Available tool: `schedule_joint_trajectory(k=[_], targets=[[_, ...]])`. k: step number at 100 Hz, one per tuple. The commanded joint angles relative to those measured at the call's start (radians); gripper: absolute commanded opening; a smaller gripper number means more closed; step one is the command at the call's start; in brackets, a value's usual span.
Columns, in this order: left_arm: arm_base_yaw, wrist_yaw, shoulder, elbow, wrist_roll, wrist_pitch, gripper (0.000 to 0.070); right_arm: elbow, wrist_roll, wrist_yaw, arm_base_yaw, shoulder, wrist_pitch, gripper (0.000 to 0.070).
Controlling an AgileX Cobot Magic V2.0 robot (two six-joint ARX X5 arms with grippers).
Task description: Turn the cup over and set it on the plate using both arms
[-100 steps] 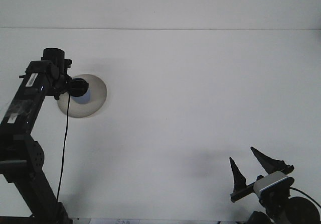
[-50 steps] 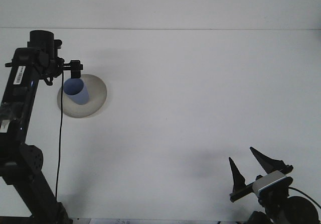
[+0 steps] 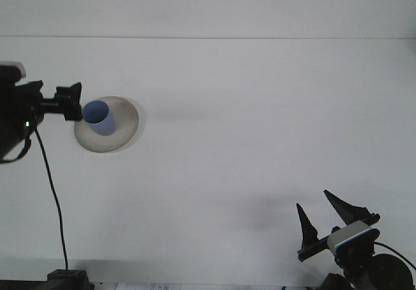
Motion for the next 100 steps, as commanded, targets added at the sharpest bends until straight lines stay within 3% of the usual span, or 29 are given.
schedule_joint_trajectory(k=[1, 30, 47, 66, 69, 72, 79, 80, 83, 100], targets=[[-0.031, 0.003, -0.105, -0.131, -0.015, 0.052, 0.0543, 0.002, 0.0, 0.003, 0.008, -0.002, 0.011, 0.0479], [-0.184, 0.006, -0.637, -0.777, -0.175, 0.265, 0.0543, 0.002, 0.0, 0.003, 0.008, -0.002, 0.015, 0.0479], [-0.188, 0.008, -0.822, -1.004, -0.177, 0.304, 0.0544, 0.002, 0.0, 0.003, 0.008, -0.002, 0.019, 0.0479], [-0.188, 0.007, -0.898, -1.083, -0.184, 0.297, 0.0535, 0.002, 0.0, 0.003, 0.008, -0.002, 0.022, 0.0472], [-0.188, 0.007, -0.898, -1.083, -0.183, 0.297, 0.0485, 0.002, 0.0, 0.003, 0.008, -0.002, 0.023, 0.043], [-0.188, 0.008, -0.898, -1.083, -0.183, 0.297, 0.0383, 0.002, 0.0, 0.003, 0.008, -0.002, 0.024, 0.0344], [-0.188, 0.008, -0.898, -1.083, -0.184, 0.294, 0.0015, 0.002, 0.0, 0.003, 0.008, -0.002, 0.025, 0.0035], [-0.188, 0.007, -0.898, -1.083, -0.184, 0.294, 0.0, 0.002, 0.0, 0.003, 0.008, -0.002, 0.026, 0.0], [-0.188, 0.008, -0.898, -1.083, -0.186, 0.297, 0.0023, 0.002, 0.0, 0.003, 0.008, -0.002, 0.027, 0.0001], [-0.187, 0.007, -0.9, -1.082, -0.186, 0.298, 0.0012, 0.003, 0.003, 0.003, 0.008, -0.002, 0.034, 0.0004]])
